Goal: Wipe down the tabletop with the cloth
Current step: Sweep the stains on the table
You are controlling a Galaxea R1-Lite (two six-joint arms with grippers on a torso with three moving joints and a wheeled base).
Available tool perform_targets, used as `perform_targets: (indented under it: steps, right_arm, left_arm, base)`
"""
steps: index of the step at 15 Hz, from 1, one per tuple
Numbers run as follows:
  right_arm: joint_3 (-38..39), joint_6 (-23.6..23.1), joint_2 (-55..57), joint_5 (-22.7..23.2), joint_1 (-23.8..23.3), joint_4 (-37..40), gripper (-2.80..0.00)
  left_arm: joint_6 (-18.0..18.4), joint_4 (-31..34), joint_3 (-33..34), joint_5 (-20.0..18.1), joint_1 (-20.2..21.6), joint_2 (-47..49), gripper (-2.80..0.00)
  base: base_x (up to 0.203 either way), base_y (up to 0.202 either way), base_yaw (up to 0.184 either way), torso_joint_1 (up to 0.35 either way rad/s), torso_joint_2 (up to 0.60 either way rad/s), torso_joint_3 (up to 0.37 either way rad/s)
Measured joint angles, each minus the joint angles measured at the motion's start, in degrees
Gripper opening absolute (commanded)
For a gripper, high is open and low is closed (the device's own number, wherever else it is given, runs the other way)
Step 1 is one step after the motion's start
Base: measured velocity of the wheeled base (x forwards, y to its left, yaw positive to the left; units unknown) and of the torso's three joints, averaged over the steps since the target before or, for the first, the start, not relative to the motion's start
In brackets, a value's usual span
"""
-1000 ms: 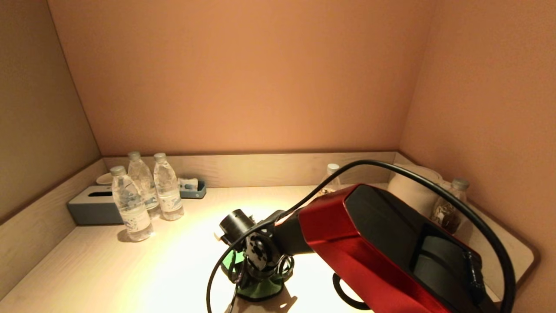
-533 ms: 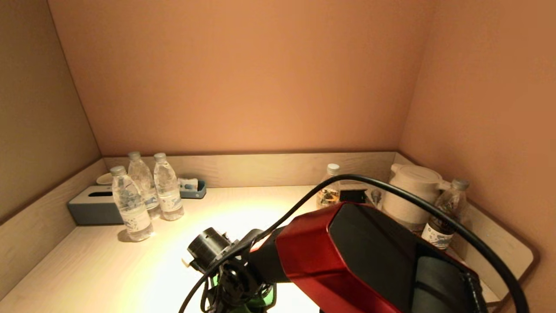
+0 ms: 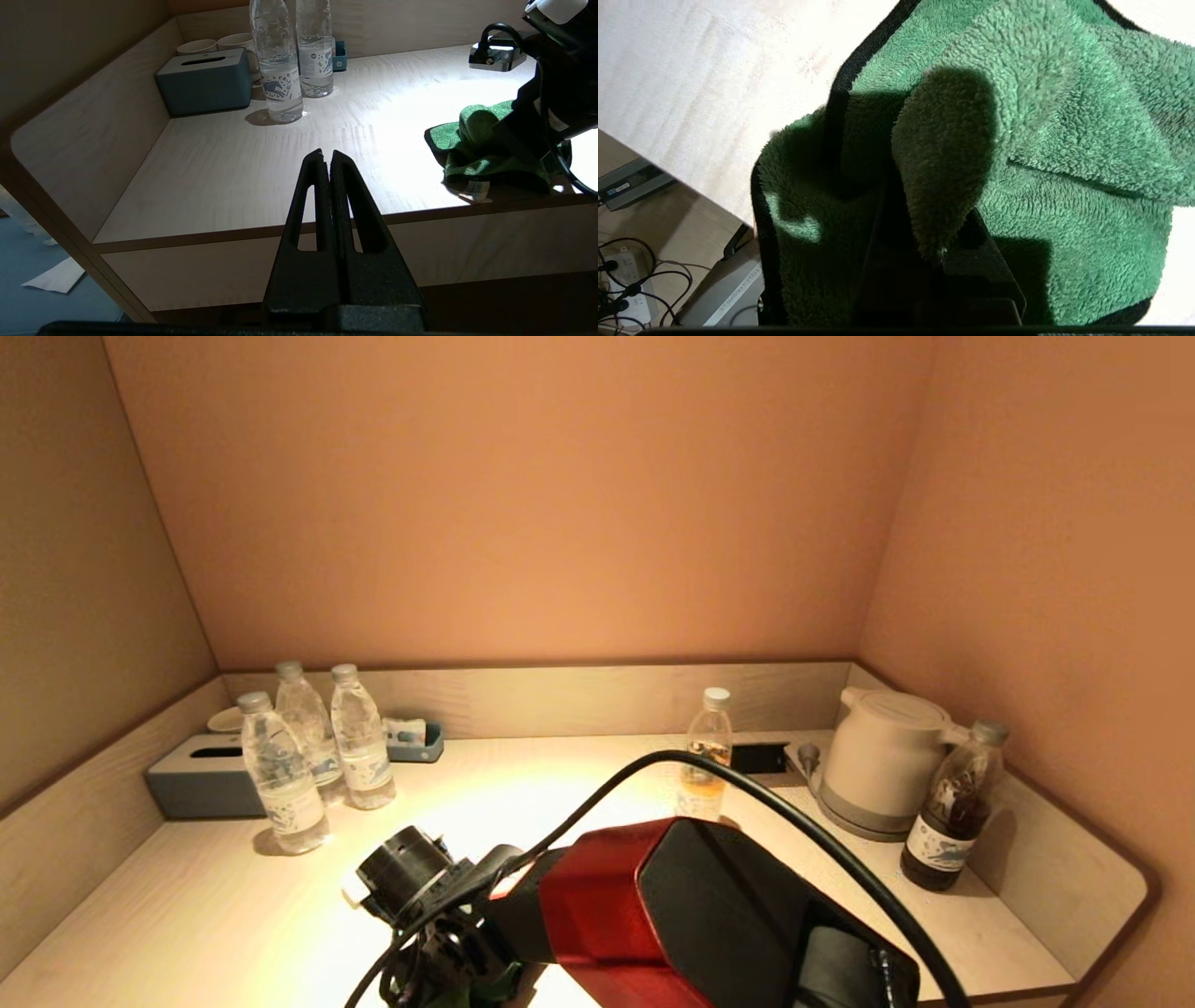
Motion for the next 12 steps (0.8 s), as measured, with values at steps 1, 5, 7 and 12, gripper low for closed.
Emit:
perform_targets:
  steps: [1, 5, 7, 12]
  right_arm:
    - [-0.4, -0.7, 0.8, 0.0, -0.4, -1.1, -2.80]
    - [-0.8, -2.2, 3.0, 0.1, -4.4, -5.1, -2.80]
    - [-0.7, -2.2, 3.2, 0.0, -8.2, -5.8, -2.80]
    - [0.7, -1.4, 1.7, -0.7, -13.5, -3.4, -2.80]
  left_arm:
    - [0.0, 0.0, 0.0, 0.0, 0.0, 0.0, -2.80]
    - [0.0, 0.0, 0.0, 0.0, 0.0, 0.0, -2.80]
    - [0.0, 0.0, 0.0, 0.0, 0.0, 0.0, -2.80]
    - [0.0, 0.0, 0.0, 0.0, 0.0, 0.0, -2.80]
  base:
    - [0.000, 0.000, 0.000, 0.000, 0.00, 0.000]
    - [0.000, 0.000, 0.000, 0.000, 0.00, 0.000]
    - [0.000, 0.000, 0.000, 0.000, 0.00, 0.000]
    - [0.000, 0.000, 0.000, 0.000, 0.00, 0.000]
